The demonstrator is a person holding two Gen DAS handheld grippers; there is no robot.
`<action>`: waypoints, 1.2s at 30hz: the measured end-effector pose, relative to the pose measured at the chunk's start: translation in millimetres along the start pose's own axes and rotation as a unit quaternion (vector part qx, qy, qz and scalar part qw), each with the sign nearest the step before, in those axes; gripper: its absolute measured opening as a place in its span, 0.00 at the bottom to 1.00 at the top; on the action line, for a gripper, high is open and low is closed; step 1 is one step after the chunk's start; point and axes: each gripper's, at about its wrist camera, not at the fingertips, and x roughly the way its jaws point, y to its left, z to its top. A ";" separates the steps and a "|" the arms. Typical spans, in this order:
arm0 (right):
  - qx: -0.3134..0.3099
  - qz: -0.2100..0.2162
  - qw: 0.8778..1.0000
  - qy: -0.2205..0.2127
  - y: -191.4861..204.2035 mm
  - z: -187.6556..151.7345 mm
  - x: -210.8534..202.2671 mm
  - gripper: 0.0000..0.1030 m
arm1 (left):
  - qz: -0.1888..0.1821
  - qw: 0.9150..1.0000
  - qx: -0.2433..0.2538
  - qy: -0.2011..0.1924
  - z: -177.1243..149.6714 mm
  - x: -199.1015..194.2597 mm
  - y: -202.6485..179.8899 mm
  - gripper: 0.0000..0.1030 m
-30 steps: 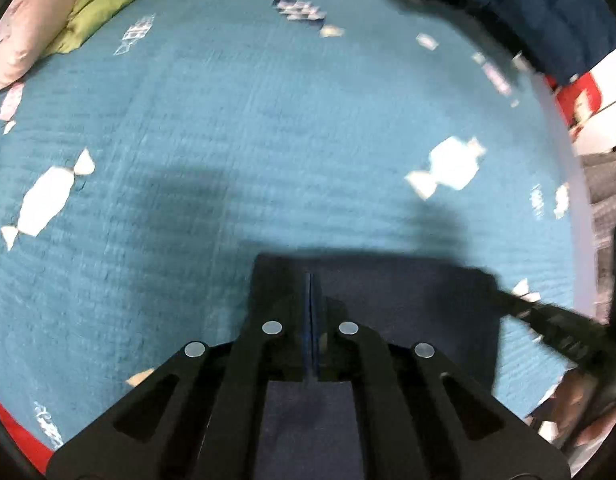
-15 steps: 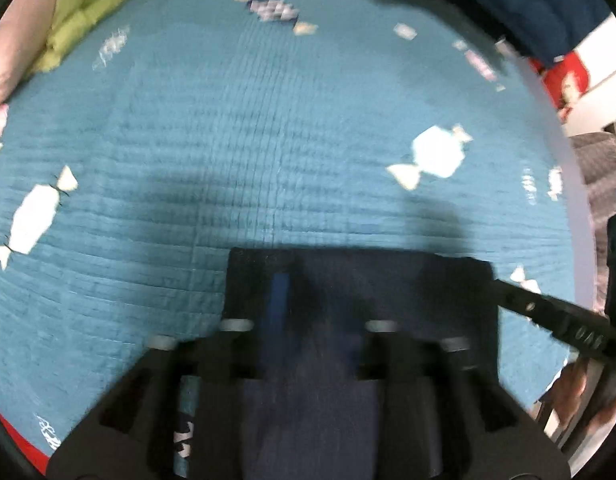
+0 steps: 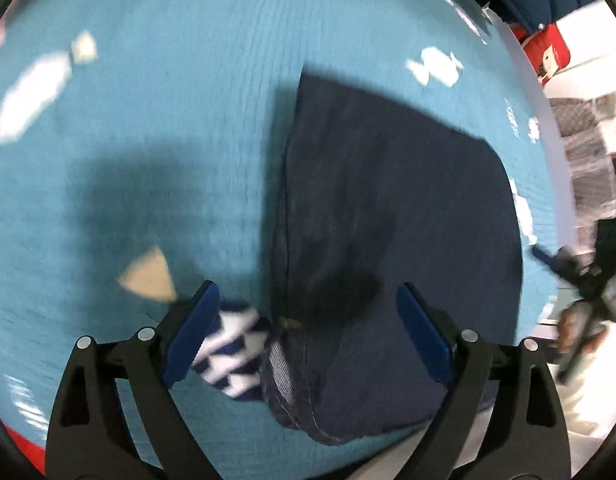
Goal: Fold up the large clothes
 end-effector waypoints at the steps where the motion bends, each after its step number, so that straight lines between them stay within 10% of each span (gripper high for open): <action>1: 0.000 0.007 1.000 0.013 -4.4 -5.5 3.7 0.91 | -0.030 0.999 -0.015 0.013 -2.8 9.8 7.9 0.87; 7: -0.026 0.029 0.998 0.041 -7.8 -15.7 39.0 0.93 | -0.172 0.984 -0.019 0.035 -10.9 39.4 18.3 0.90; 10: -0.001 0.098 0.993 0.059 -1.8 -7.9 45.2 0.94 | -0.285 0.954 -0.045 0.080 -13.8 58.6 19.3 0.90; 16: 0.067 0.180 0.980 0.059 -30.3 5.2 66.7 0.94 | -0.282 0.955 -0.032 0.085 -3.1 71.2 6.4 0.90; 21: 0.043 0.102 0.994 0.024 -5.8 2.2 72.2 0.92 | -0.243 0.968 -0.044 0.035 -5.6 67.6 -5.2 0.80; 24: 0.030 0.044 0.998 0.022 -0.9 0.5 64.2 0.62 | -0.174 0.984 -0.032 0.005 -15.5 53.3 -16.3 0.54; 30: 0.015 0.039 0.999 0.003 10.4 2.3 52.3 0.47 | -0.154 0.987 -0.011 -0.033 -25.3 33.8 -34.4 0.31; 36: -0.006 0.065 0.998 -0.027 27.1 0.9 23.7 0.46 | -0.162 0.986 0.013 -0.047 -29.2 11.7 -51.0 0.31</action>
